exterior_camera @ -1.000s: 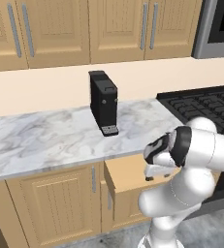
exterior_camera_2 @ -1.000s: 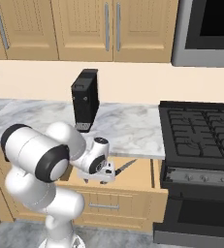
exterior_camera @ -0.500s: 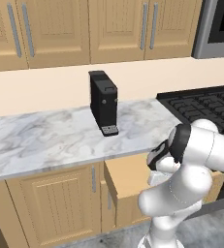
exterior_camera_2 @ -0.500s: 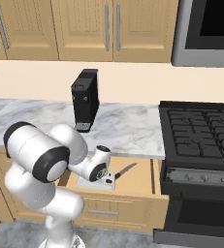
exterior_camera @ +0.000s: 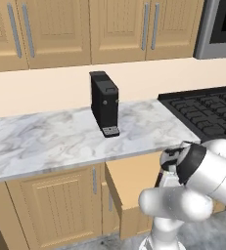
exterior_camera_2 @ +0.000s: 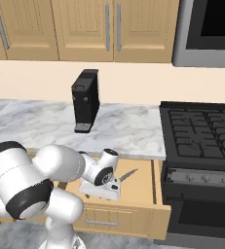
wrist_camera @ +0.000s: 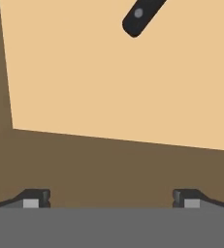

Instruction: Pick up the knife from the drawer and place it on the cutting board. Then place the meat from the plate to the cutting board.

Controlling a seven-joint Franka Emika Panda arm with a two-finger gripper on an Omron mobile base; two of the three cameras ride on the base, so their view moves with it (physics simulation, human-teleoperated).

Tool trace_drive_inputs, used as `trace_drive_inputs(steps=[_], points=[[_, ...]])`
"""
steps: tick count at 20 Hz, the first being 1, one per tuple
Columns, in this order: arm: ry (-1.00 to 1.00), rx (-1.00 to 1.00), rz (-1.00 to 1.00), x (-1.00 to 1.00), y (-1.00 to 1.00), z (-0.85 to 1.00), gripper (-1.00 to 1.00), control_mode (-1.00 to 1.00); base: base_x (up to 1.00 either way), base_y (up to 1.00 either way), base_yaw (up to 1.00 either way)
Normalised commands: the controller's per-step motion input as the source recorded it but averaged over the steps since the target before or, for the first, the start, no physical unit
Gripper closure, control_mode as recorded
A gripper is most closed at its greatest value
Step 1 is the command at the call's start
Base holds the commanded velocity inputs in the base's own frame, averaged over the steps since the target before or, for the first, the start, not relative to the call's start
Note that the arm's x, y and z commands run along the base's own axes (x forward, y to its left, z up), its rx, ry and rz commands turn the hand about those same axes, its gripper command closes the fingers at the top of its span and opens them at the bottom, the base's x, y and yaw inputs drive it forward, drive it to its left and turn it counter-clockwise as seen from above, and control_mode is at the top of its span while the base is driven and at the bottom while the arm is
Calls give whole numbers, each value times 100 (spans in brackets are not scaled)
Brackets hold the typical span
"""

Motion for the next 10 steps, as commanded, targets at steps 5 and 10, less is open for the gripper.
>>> trace_drive_inputs(steps=[5, 10], points=[[0, 0, 0, 58, -1, 30, -100, -100, 0, 0, 0], [0, 0, -4, 57, -2, 2, -100, -100, 0, 0, 0]])
